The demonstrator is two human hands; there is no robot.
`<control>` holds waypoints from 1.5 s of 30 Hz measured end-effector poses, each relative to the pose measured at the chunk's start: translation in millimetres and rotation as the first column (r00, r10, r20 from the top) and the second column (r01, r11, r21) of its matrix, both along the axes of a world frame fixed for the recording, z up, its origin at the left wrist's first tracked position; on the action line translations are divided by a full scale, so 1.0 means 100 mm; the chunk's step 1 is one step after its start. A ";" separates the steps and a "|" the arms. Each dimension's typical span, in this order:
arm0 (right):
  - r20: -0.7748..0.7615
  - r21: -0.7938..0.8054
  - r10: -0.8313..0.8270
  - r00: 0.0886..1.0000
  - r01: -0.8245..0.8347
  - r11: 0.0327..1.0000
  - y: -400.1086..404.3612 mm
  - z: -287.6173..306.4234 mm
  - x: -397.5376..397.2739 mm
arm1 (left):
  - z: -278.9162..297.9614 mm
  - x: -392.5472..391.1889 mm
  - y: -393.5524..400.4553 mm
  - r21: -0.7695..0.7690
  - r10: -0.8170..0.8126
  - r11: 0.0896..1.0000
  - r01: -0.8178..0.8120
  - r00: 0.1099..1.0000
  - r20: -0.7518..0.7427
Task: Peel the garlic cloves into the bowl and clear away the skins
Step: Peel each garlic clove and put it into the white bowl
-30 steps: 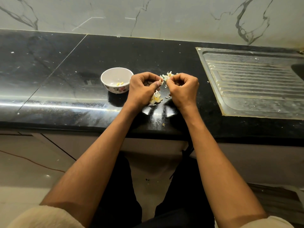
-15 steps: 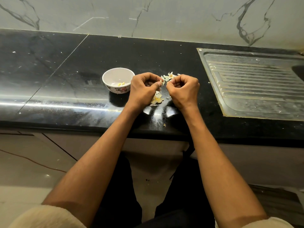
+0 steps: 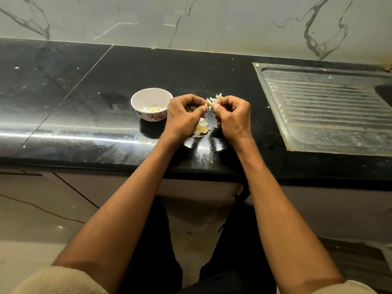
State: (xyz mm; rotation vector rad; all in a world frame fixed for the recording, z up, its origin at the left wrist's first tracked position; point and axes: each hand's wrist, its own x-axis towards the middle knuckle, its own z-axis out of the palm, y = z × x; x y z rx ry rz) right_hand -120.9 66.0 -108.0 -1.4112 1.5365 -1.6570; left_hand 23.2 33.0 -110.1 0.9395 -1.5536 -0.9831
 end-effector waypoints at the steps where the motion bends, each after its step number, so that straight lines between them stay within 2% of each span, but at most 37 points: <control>1: -0.001 0.004 0.009 1.000 -0.009 1.000 0.00 0.00 0.00 | 0.00 0.00 0.00 0.000 0.001 1.000 -0.001 1.000 0.001; 5: 0.023 0.026 0.032 0.999 -0.033 0.999 0.00 0.00 0.00 | -0.01 0.00 -0.02 0.007 0.015 1.000 -0.015 1.000 -0.003; 9: -0.023 0.022 0.028 0.999 -0.028 0.999 0.02 0.03 0.00 | -0.02 -0.01 -0.03 0.005 0.025 1.000 -0.025 1.000 -0.006; 15: -0.194 -0.020 -0.196 0.961 0.196 0.980 0.02 -0.01 -0.02 | -0.01 -0.01 -0.02 0.007 0.042 0.999 -0.042 0.999 -0.013; 18: -0.272 -0.014 -0.157 0.949 0.160 0.987 0.01 -0.02 0.00 | -0.01 -0.01 -0.01 0.012 0.041 0.999 -0.041 0.999 -0.012; 23: -0.256 0.005 -0.143 0.956 0.150 0.989 0.01 -0.02 -0.03 | 0.00 -0.02 -0.01 0.019 0.034 0.999 -0.034 0.999 -0.017; 28: -0.272 -0.064 -0.183 0.945 0.172 0.983 0.03 -0.03 0.00 | 0.00 -0.02 0.00 0.013 0.035 0.999 -0.035 0.999 -0.007; 35: -0.335 -0.183 -0.077 0.939 0.015 0.983 0.04 -0.02 0.04 | -0.02 -0.01 -0.04 -0.013 0.017 1.000 -0.017 1.000 -0.017; 45: -0.308 -0.241 -0.113 0.945 0.037 0.970 -0.03 -0.08 0.03 | -0.05 -0.01 -0.08 0.048 -0.021 0.999 0.024 0.998 -0.052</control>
